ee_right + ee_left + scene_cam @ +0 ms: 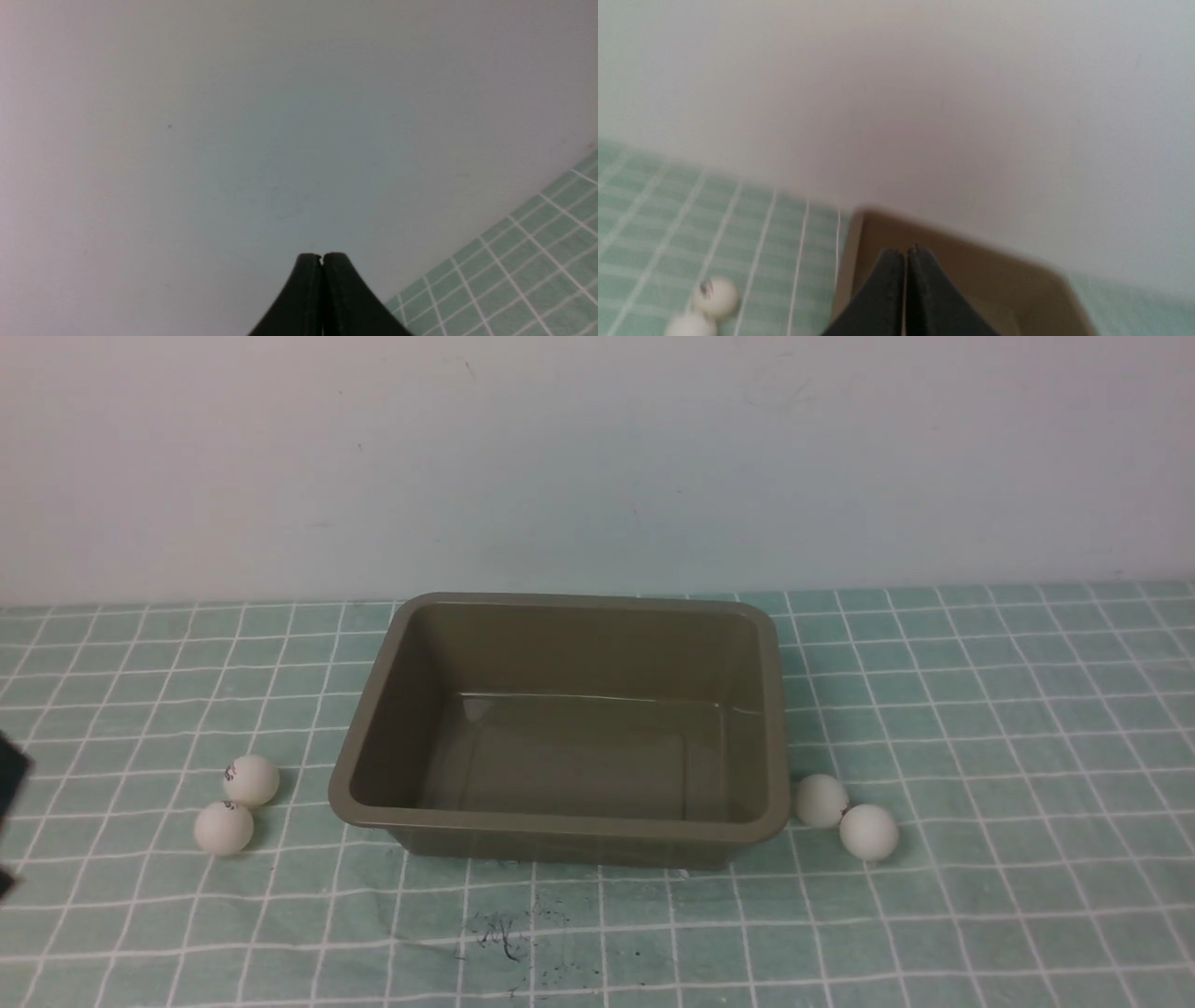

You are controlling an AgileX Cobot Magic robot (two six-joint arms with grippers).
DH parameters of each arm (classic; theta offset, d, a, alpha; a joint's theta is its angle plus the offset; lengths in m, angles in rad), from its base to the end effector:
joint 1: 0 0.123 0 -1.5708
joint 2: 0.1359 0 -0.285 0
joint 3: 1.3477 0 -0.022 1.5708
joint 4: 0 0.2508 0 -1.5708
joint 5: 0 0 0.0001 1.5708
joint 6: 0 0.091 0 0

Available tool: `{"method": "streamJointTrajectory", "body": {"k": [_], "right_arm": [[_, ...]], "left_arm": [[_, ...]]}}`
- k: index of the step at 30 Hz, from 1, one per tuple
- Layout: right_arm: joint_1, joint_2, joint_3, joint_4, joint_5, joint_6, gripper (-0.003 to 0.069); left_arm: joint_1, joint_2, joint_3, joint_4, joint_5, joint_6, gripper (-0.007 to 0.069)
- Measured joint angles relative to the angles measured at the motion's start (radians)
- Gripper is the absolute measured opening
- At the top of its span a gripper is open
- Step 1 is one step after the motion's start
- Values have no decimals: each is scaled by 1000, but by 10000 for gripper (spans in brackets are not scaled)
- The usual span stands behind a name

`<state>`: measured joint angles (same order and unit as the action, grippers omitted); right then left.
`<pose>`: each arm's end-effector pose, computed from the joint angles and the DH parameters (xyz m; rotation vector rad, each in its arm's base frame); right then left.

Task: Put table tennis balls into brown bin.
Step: 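Reach for and grasp a ping pong ball on the table beside the basket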

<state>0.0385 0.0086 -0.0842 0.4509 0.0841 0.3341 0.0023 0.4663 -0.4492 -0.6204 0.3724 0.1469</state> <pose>0.0523 0.0054 0.2342 0.5257 1.4288 0.6892 0.1002 -0.0191 0.3029 -0.2508 1.8144 -0.5026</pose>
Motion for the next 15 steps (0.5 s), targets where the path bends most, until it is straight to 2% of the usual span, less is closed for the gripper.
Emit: {"method": "streamJointTrajectory", "body": {"k": [3,5,11,15], "right_arm": [[16,123,-174,-63,162,-49,-15],[28,235,-296,-89,308,-108,-15],[43,649,-633,-111,750,-369,-15],[43,843,-823,-113,920,-467,-15]], "left_arm": [[0,257,-126,32,188,79,-5],[0,410,-192,52,255,119,-5],[4,786,-328,126,316,168,-5],[59,901,-389,190,327,143,-5]]}}
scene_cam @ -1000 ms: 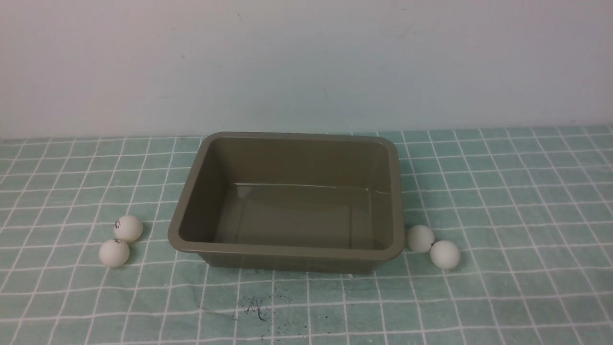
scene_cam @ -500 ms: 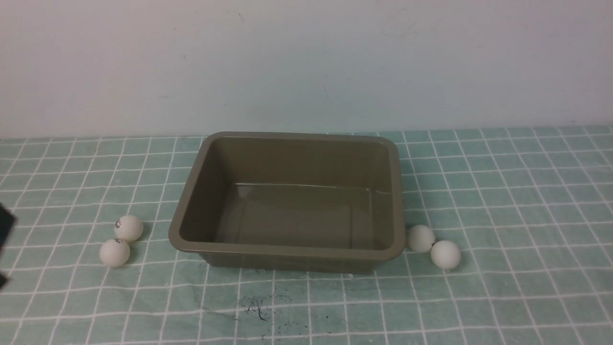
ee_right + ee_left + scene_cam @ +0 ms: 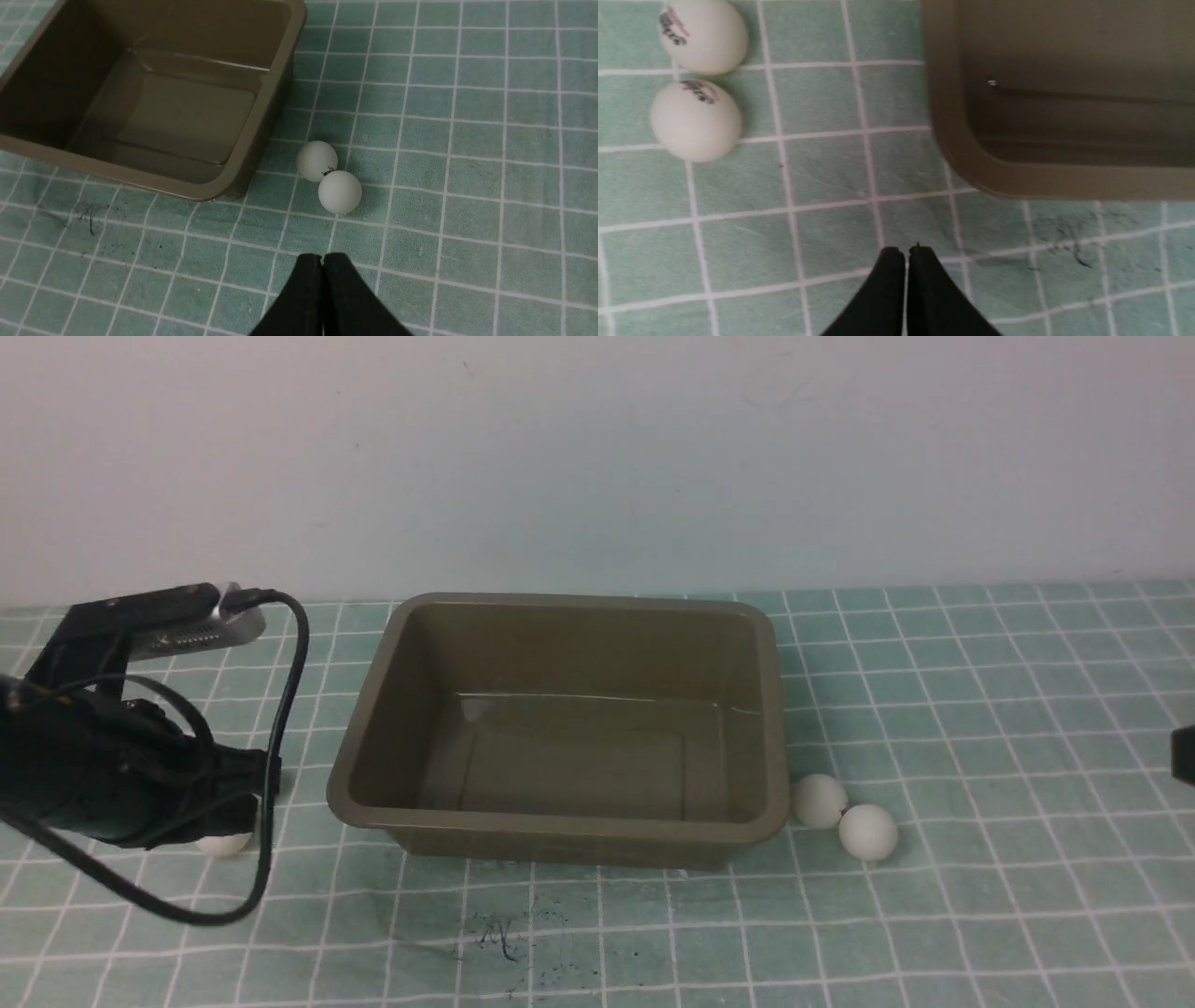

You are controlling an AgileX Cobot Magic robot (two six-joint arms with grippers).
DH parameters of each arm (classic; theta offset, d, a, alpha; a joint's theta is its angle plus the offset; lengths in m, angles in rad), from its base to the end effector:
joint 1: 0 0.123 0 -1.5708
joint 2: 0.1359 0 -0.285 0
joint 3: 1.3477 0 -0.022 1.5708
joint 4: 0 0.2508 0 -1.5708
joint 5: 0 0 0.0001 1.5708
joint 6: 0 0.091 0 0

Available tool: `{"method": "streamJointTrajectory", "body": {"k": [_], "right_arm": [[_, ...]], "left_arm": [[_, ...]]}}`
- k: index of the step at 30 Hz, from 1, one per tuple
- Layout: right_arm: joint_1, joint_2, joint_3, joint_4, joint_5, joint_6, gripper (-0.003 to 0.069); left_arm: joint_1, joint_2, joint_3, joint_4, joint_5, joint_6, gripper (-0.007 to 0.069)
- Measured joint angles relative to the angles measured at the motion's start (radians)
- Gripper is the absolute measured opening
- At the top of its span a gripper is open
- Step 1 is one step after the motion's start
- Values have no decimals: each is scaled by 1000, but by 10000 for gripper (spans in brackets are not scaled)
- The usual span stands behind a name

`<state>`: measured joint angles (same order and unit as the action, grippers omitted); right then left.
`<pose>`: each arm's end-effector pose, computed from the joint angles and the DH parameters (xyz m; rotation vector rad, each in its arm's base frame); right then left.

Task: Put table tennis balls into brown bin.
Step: 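Reach for and grasp a ping pong ball on the table beside the basket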

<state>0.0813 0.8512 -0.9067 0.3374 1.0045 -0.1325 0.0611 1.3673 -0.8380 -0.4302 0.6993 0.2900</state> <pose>0.1441 0.0373 0.3534 -0.1649 2.3951 0.4031 0.2579 -0.0087 0.2420 -0.0562 2.6437 -0.3571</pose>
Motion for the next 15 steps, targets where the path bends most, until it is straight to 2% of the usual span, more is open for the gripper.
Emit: {"method": "streamJointTrajectory", "body": {"k": [5,9,11,15], "right_arm": [[0,90,-90,17,37,-17,-15],[0,101,-93,56,2,-35,-15],[0,104,-93,71,-23,-47,-15],[0,115,-93,78,-49,-59,-15]], "left_arm": [[85,45,-30,54,-77,-11,-3],[95,79,-38,56,-143,-8,35],[95,118,-40,54,-172,-3,97],[95,222,-42,52,-220,5,300]]}}
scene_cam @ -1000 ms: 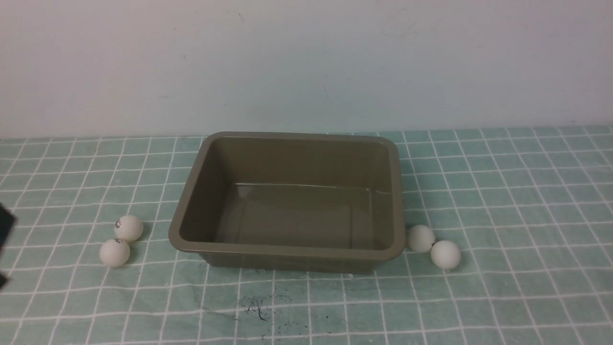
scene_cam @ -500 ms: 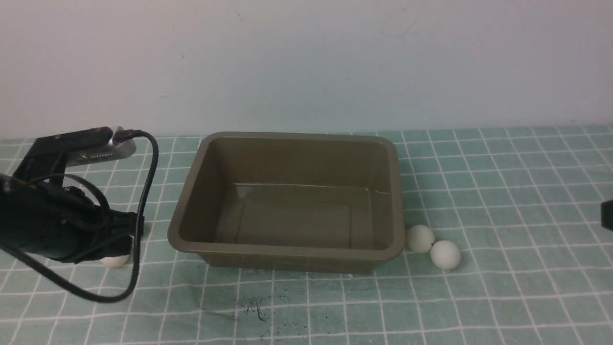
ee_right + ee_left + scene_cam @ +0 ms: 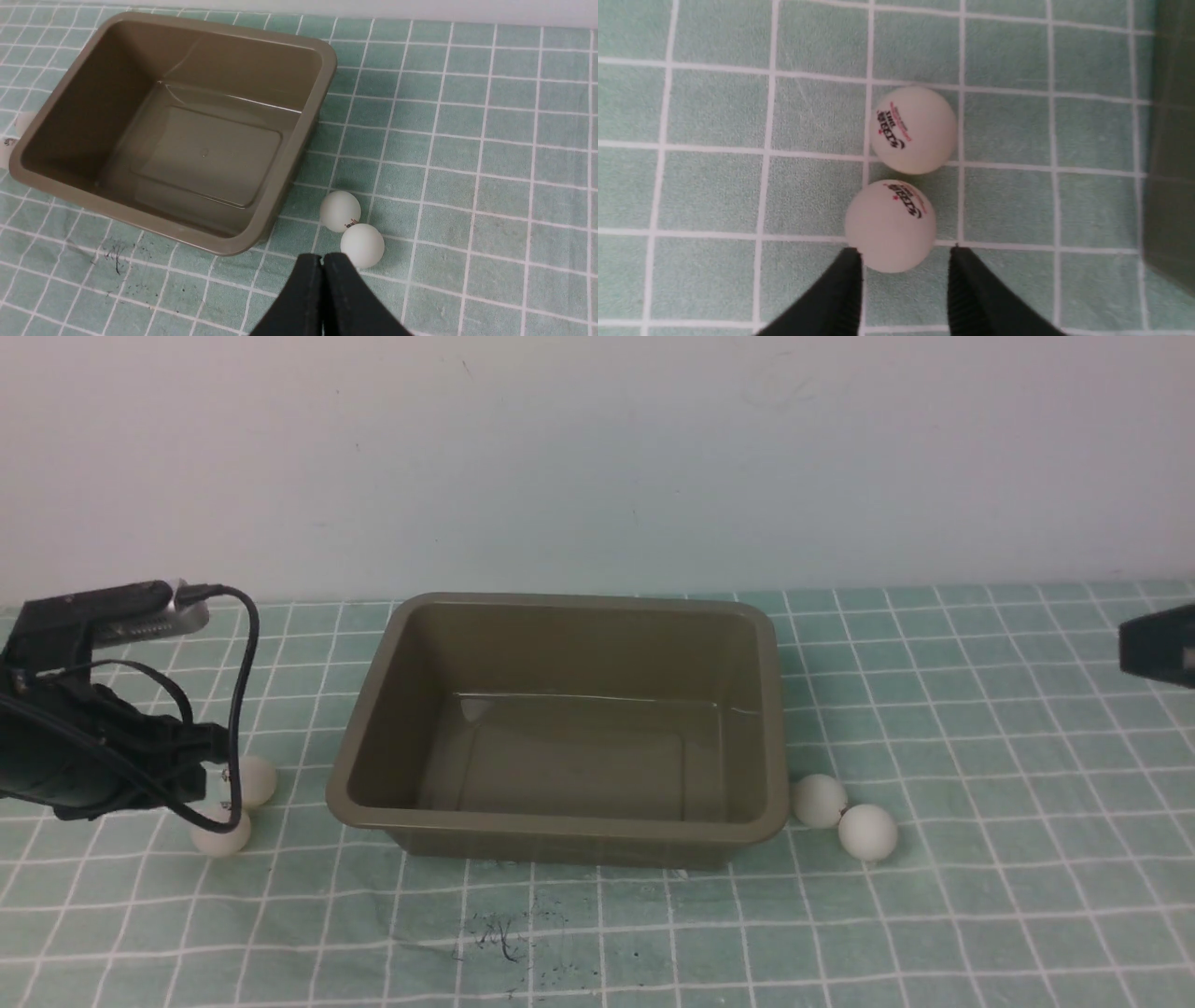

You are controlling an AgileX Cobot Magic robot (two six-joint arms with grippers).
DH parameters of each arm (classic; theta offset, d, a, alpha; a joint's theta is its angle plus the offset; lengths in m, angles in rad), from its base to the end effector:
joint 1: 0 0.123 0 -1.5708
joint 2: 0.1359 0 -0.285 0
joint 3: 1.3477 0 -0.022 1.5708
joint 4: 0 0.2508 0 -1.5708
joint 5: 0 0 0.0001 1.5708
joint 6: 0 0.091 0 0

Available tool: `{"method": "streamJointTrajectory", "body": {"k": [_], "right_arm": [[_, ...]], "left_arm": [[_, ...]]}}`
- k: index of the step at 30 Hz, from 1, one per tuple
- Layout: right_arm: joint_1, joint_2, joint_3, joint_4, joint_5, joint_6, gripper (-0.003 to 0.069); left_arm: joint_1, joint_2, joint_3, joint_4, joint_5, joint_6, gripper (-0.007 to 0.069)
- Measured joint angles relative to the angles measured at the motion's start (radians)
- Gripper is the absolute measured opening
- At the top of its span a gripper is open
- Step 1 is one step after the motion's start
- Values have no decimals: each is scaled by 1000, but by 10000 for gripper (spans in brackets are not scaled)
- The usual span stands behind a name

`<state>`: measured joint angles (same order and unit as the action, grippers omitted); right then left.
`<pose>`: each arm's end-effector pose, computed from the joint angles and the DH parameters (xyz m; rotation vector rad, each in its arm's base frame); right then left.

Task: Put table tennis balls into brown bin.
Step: 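Reach for and grasp a ping pong ball on the table beside the basket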

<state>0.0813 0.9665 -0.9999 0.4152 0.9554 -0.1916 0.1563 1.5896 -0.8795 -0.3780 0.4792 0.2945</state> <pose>0.1749 0.0443 0.3681 -0.1910 2.3467 0.4638 0.3019 0.0319 0.1973 -0.2062 2.6219 -0.1876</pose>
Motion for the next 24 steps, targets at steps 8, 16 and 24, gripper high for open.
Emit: {"method": "streamJointTrajectory", "body": {"k": [8,16,24], "right_arm": [[0,39,0,4,-3,-1,-15],[0,108,0,7,-6,-2,-15],[0,230,0,7,-41,-55,-12]], "left_arm": [[-1,154,0,-3,-79,38,578],[-26,196,-1,-8,-176,54,575],[-36,235,-5,-2,-183,57,337]]}}
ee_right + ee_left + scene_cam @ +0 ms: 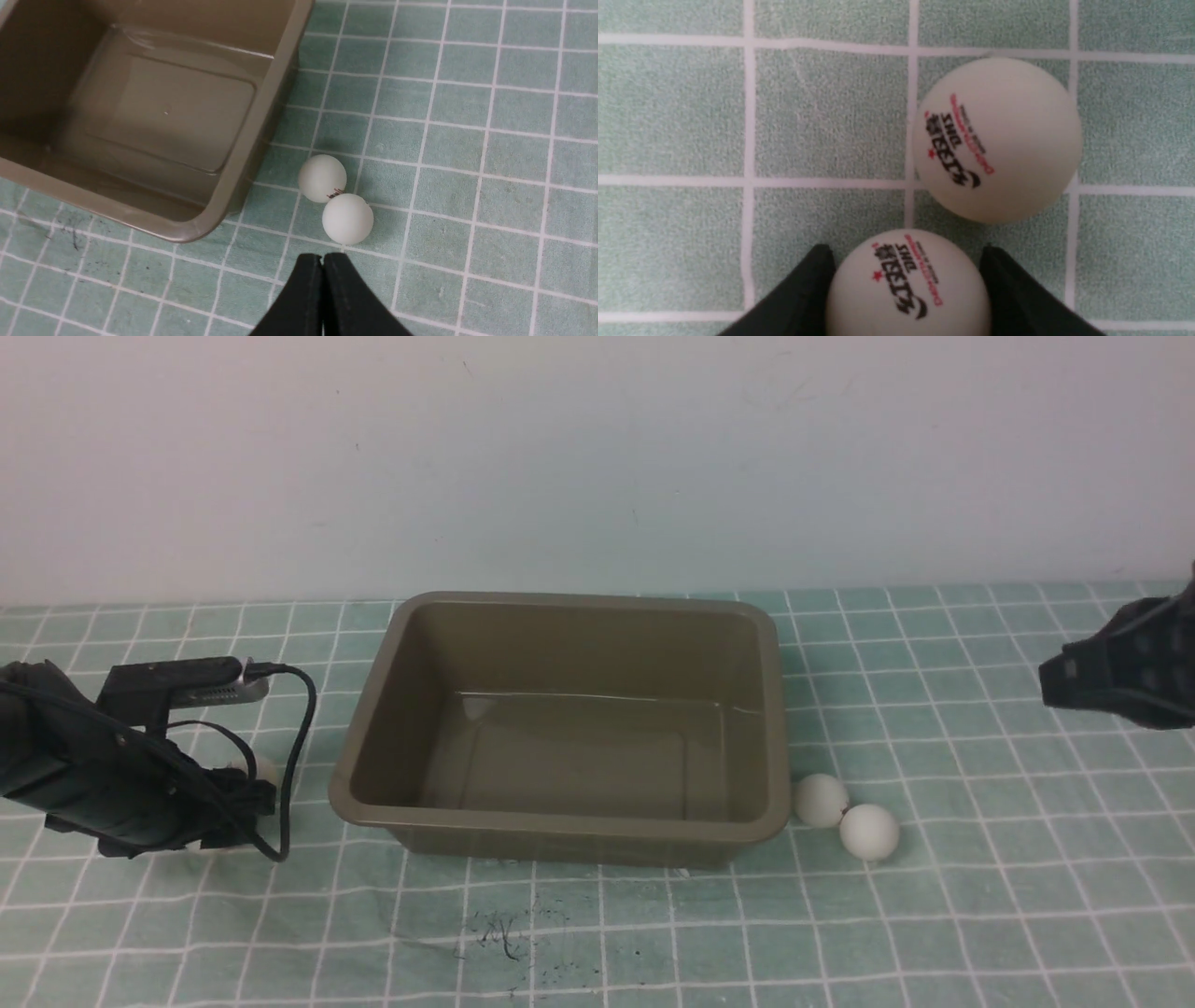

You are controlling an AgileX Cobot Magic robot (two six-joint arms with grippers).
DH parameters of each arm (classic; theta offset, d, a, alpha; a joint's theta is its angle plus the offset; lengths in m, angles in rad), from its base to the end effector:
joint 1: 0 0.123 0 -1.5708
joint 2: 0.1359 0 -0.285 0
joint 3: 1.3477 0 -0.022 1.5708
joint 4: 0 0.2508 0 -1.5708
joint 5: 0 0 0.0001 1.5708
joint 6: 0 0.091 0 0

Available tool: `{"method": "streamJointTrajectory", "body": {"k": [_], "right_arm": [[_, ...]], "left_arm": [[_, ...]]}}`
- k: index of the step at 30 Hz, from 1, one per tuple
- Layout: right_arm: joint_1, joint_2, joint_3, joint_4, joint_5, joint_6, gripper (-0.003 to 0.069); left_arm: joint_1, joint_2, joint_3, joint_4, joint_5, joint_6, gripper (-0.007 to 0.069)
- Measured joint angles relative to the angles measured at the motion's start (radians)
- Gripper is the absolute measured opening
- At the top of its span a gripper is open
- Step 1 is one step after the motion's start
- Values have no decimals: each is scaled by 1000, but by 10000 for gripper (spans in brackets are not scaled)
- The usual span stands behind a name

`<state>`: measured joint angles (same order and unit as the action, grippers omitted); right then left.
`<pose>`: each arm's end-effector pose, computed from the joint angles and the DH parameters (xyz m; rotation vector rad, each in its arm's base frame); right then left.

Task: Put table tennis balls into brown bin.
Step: 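Reach for and grasp a ping pong ball on the table beside the basket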

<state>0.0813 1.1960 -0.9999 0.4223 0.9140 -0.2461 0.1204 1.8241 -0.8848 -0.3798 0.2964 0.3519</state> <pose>0.2291 0.0483 0.3231 -0.2042 2.5249 0.4612 0.3273 0.0296 0.1306 -0.1464 2.6884 -0.1134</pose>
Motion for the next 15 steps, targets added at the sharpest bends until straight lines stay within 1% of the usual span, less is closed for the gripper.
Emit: {"method": "streamJointTrajectory", "body": {"k": [3,4,5,6,9,10,11,12,13,15], "right_arm": [[2,42,0,1,-4,-32,5],[13,72,0,1,-5,-46,29],[15,76,0,1,-5,-47,33],[37,104,0,0,-10,-52,64],[86,161,0,-24,-36,-56,137],[101,179,0,-40,-51,-57,171],[127,213,0,-68,-76,-56,223],[127,218,0,-73,-76,-54,230],[147,269,-1,-106,-110,-49,300],[156,318,-1,-124,-135,-47,360]], "left_arm": [[1,-17,-1,1,43,0,346],[1,-41,0,8,81,0,346],[1,-45,0,9,86,0,346],[1,-88,0,14,124,0,346],[1,-188,0,19,169,-5,346],[1,-221,0,17,183,-8,346],[1,-285,0,4,208,-12,346],[1,-285,-1,1,208,-12,346],[1,-344,-18,-25,266,-12,346],[0,-377,-62,-59,343,-12,346]]}}
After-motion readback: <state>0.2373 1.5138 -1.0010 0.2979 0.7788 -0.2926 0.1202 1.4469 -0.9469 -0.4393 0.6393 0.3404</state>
